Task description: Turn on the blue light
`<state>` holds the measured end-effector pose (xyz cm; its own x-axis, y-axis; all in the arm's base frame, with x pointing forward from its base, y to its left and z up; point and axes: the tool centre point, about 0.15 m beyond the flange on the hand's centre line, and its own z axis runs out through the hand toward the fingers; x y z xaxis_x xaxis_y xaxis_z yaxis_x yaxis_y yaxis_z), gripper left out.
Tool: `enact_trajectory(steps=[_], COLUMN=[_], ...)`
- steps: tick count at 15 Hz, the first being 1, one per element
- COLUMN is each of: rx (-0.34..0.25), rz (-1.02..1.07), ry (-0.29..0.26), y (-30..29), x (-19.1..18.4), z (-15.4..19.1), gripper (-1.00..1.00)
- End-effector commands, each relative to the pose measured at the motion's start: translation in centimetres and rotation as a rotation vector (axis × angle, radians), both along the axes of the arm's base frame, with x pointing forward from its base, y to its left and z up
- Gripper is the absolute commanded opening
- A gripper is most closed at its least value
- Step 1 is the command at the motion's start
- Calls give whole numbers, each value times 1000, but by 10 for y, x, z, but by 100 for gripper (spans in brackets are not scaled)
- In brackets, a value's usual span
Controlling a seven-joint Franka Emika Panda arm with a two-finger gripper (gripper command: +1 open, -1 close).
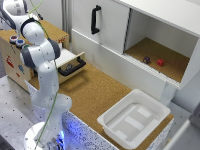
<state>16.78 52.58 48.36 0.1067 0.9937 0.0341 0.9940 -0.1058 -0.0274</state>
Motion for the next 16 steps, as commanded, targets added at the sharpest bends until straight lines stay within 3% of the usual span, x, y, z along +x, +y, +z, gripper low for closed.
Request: enact_trajectory(steps=[1, 5, 7, 10, 11, 12, 15, 16], rx=[-6, -56, -37, 20, 31, 36, 3, 16], rz=[-7, 40, 14, -23, -14, -8, 59, 46], ry=[14, 53, 31, -69, -74, -108, -136, -132], y=[5, 2, -7, -11, -10, -10, -9, -14], x=[15, 3, 3, 11, 14, 16, 21, 24], z=[-34, -46, -29, 35, 54, 72, 94, 95], gripper=[-100, -100, -100, -100, 100, 100, 100, 100])
